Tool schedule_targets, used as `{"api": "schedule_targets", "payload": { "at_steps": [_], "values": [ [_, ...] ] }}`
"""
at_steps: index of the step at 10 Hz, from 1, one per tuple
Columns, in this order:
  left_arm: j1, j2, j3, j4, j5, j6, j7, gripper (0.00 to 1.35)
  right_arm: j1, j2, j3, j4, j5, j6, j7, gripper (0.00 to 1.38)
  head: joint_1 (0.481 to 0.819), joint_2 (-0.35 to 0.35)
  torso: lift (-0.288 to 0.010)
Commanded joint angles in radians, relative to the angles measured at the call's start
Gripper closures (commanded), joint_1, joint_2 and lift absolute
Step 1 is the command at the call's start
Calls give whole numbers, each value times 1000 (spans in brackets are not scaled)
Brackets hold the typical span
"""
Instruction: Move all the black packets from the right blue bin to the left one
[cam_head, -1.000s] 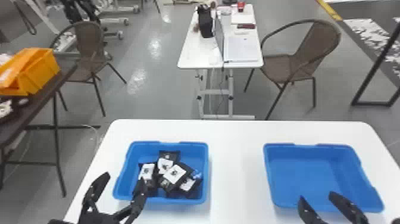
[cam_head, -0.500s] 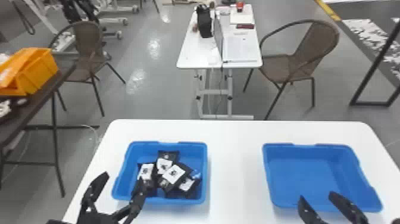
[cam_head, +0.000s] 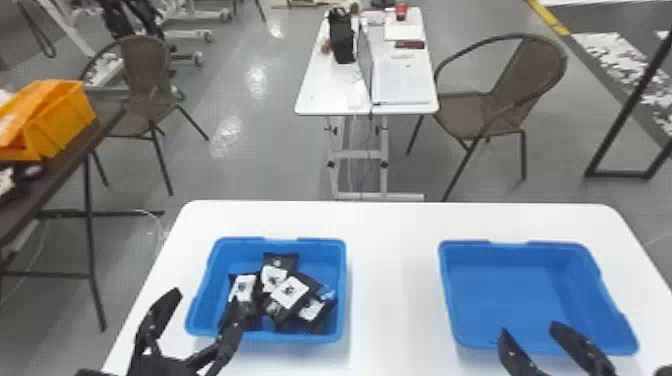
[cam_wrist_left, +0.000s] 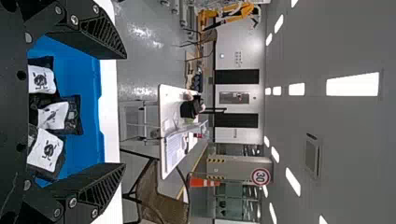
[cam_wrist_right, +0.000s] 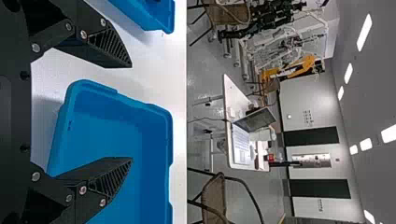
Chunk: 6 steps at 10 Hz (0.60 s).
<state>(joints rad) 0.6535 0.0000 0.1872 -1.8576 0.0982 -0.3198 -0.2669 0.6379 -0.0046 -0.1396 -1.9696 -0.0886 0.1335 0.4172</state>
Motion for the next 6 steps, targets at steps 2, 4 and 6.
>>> {"api": "schedule_targets", "payload": {
  "at_steps": [2,4,6],
  "values": [
    [-2,-3,0,3,3,-1,0,223,-1,0,0,0,0,0,0,352,695,101,0],
    [-2,-3,-2,3,6,5,0,223,-1,0,0,0,0,0,0,351,695,101,0],
    [-3,-3,-11,14,26,4,0,225,-1,0,0,0,1,0,0,351,695,100,0]
  ]
}}
